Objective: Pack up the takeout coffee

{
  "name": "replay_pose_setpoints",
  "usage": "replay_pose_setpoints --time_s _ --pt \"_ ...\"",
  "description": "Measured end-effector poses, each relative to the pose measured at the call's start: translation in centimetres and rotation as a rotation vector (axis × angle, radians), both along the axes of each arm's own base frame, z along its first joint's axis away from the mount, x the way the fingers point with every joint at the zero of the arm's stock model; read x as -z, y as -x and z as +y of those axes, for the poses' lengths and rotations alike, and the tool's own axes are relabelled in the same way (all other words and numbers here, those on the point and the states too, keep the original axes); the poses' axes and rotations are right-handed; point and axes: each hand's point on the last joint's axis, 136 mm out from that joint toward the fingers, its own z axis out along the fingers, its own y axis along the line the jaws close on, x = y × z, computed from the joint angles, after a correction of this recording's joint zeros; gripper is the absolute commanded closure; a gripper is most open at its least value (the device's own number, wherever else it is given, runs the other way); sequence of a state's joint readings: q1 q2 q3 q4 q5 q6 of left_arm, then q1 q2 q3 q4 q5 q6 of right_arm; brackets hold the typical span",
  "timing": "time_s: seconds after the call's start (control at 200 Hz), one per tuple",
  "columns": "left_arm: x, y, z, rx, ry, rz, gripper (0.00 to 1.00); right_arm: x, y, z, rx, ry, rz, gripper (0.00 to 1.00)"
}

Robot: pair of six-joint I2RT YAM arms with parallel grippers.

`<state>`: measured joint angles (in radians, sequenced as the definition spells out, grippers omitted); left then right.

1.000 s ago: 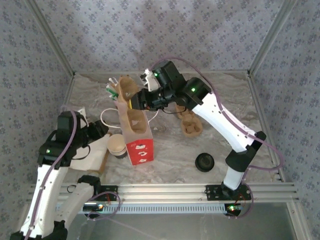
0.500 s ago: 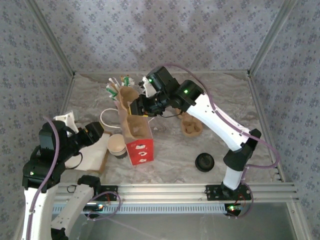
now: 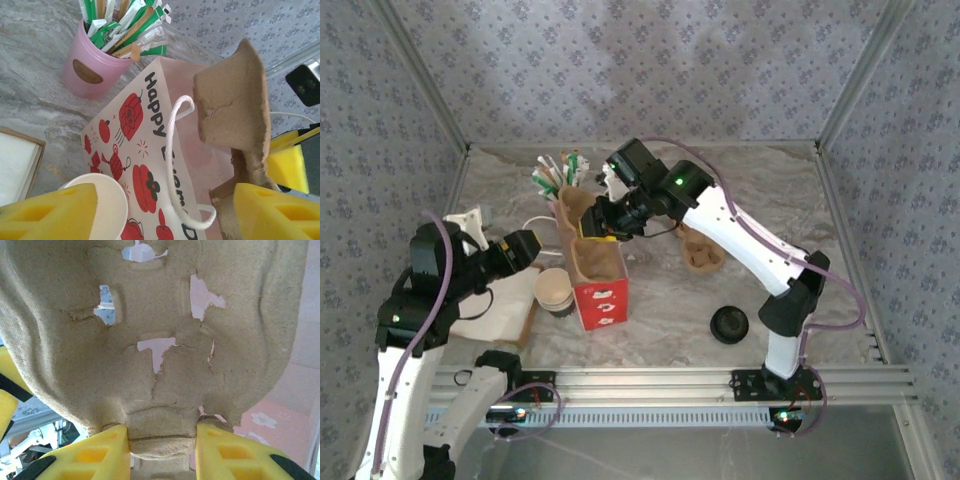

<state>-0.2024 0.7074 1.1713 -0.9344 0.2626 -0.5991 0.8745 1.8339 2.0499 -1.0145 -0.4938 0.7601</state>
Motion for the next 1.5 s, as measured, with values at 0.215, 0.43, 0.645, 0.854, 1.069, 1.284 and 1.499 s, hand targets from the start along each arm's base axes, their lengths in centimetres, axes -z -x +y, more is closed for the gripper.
replay_pose_setpoints --time_s 0.215,0.43,0.645,0.854,1.069,1.284,1.499 --pt "0.8 -0.9 -0.5 0.019 -0.003 0.019 0.51 0.8 -0.6 -0.1 0.013 0.012 0.039 0.64" --pt "1.1 -1.5 -1.0 0.039 0.005 0.021 0.68 0.4 -1.1 -0.2 0.02 0.001 0.037 0.64" --pt "1.1 -1.6 -1.2 0.054 0.006 0.014 0.79 0.0 -1.4 0.0 0.021 -0.009 0.033 0.64" --pt "1.5 -1.7 -1.4 0.069 0.006 0.022 0.86 0.5 -1.5 0.3 0.016 -0.002 0.046 0.64" --pt "1.8 -1.7 -1.4 0.072 0.003 0.026 0.91 0.7 -2.1 0.5 0.02 -0.003 0.053 0.64" --pt "1.9 -1.7 -1.5 0.073 0.004 0.029 0.93 0.2 -2.4 0.3 0.026 -0.013 0.048 0.64" --pt "2.0 -1.7 -1.5 0.074 0.003 0.031 0.94 0.0 -2.6 0.1 0.028 -0.024 0.058 0.64"
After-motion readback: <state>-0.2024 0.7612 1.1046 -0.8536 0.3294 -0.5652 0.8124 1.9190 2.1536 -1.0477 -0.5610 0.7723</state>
